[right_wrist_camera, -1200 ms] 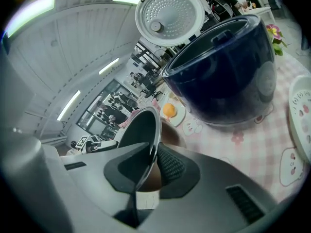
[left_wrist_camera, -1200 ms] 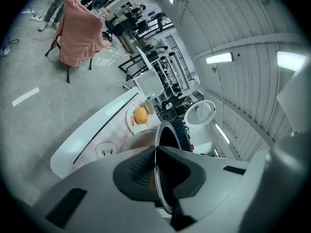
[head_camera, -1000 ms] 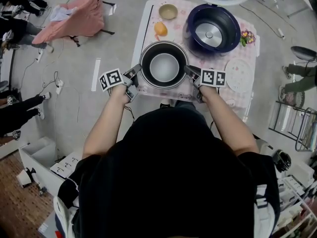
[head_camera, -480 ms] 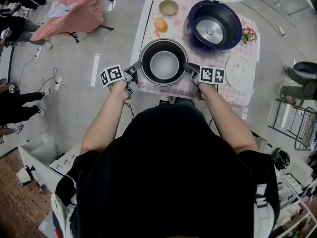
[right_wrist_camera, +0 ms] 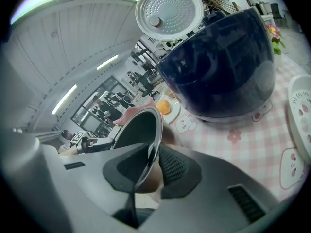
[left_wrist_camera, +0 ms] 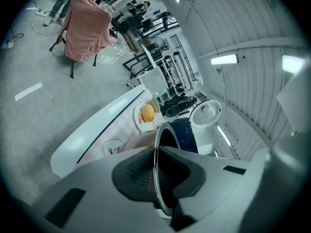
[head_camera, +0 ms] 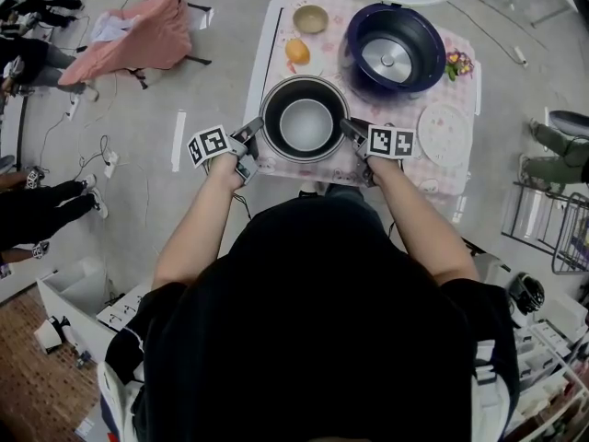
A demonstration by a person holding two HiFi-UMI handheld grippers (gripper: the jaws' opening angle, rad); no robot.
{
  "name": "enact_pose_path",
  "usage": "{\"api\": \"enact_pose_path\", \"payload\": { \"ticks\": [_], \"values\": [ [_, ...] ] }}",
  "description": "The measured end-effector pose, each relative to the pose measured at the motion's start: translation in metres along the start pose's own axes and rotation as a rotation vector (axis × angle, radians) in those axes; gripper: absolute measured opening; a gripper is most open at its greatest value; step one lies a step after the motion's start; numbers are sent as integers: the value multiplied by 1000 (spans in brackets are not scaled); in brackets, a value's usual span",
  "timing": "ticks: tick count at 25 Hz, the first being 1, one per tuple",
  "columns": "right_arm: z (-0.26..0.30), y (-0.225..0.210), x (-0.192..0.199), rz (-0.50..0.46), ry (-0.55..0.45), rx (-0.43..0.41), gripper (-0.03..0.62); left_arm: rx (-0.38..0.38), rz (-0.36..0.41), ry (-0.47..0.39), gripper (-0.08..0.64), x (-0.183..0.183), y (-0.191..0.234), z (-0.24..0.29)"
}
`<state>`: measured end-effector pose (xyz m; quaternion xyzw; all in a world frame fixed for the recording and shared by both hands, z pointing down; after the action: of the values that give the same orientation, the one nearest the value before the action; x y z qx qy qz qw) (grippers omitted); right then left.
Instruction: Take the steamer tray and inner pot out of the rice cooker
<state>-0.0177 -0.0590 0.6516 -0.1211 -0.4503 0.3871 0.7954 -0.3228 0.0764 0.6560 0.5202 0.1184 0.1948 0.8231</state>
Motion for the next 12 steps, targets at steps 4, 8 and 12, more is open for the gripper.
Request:
{"api": "enact_pose_path", "payload": {
  "ticks": [4, 8, 12],
  "values": [
    [-3, 0, -6, -42, -12, 41, 94, 4, 40, -12, 38, -10, -5, -1],
    [-12, 1, -19, -88, -43, 73, 117, -3, 113, -28, 41, -23, -16, -5],
    [-24, 4, -34, -129, -81, 96, 122, 4, 173, -45, 55, -34, -31, -11]
  ]
}}
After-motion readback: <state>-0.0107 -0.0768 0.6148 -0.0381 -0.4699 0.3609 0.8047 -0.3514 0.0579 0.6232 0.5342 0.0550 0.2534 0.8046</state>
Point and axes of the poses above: the fingertips, and each gripper's own axes: z forward along the fingers, y to its left, x out of its underside, the point moved 7 cm from there along -z, backward along the fingers, and after that the axes turned 14 degrees about -z, right-handed, at the moved point
